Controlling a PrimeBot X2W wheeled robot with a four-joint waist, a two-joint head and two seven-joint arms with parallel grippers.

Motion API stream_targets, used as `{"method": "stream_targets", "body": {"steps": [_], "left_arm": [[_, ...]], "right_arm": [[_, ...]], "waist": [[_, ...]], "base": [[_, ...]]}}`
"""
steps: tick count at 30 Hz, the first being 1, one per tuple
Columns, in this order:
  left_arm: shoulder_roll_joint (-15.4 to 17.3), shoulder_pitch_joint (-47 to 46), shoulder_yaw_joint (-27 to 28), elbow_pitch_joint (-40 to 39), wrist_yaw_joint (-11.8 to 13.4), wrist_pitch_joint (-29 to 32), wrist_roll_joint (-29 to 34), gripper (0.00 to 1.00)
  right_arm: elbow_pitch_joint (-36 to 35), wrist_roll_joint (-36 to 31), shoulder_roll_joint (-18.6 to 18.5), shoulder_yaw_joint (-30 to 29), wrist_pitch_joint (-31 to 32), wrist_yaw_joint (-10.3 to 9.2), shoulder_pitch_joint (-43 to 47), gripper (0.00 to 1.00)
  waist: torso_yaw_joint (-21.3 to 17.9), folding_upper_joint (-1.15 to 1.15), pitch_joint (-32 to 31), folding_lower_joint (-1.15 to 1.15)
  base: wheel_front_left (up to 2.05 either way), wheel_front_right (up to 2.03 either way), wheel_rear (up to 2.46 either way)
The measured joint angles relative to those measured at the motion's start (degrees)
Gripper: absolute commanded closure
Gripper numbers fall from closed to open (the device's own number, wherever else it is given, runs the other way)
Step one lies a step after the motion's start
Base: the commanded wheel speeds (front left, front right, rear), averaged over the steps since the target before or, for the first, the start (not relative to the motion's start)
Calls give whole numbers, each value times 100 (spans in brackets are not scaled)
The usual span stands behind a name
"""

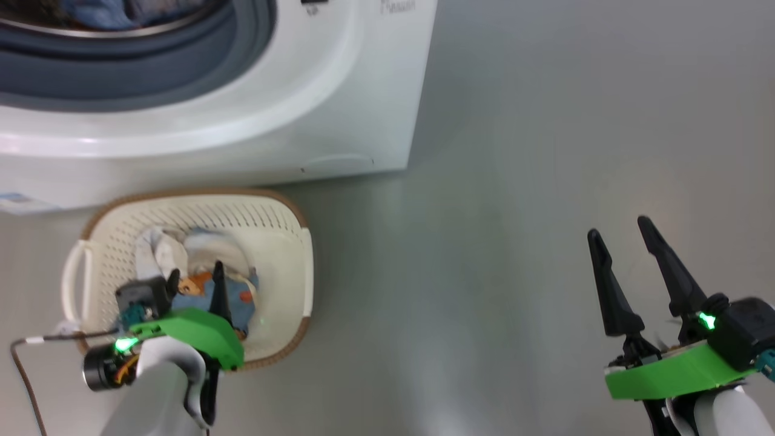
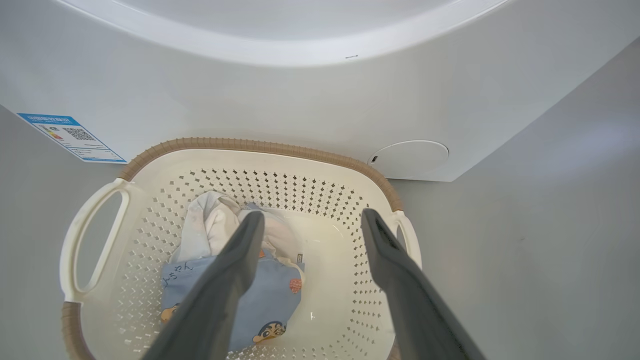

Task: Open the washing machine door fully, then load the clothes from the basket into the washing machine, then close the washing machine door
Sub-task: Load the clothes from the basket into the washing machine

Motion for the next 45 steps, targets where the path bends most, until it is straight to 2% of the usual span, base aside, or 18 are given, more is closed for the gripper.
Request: {"method": "stream_targets", "body": {"steps": [13,18,24,34,38,39,41,43,45], "left_arm": [[5,-1277,550,1330,-96,-2,-32,0],[142,-1650,624,1761,-147,-9,-60,0],[371,-1990,627,1958,-137,-16,-57,0],[655,-2324,576,2128,18,45,-45,0],[659,-2488,564,2159,136,68,-45,0],[664,-2517,555,2160,168,67,-45,14],[662,-2541,571,2160,167,67,-55,52],[662,-2543,569,2162,171,67,-55,100],[655,-2562,563,2171,182,67,-55,100]], "right_arm": [[-78,56,-148,121,-121,0,-636,0],[-147,57,-210,166,-127,0,-818,0],[-252,57,-254,236,-129,0,-939,0],[-497,57,-310,245,-165,0,-983,0],[-560,57,-338,144,-169,0,-1032,0],[-566,57,-347,134,-169,0,-1032,0],[-581,57,-353,129,-169,0,-1032,0],[-594,57,-361,116,-169,0,-1032,0],[-594,57,-367,100,-169,0,-1032,0]], "waist": [[-213,0,1328,0],[-307,0,1823,0],[-409,0,2289,0],[-598,0,3037,-1],[-658,0,3286,-1],[-665,0,3319,-1],[-677,0,3366,-1],[-679,0,3398,-1],[-663,0,3406,-1]], "base": [[0,0,0],[0,0,0],[0,0,0],[0,0,0],[0,0,0],[0,0,0],[0,0,0],[0,0,0],[0,0,0]]}}
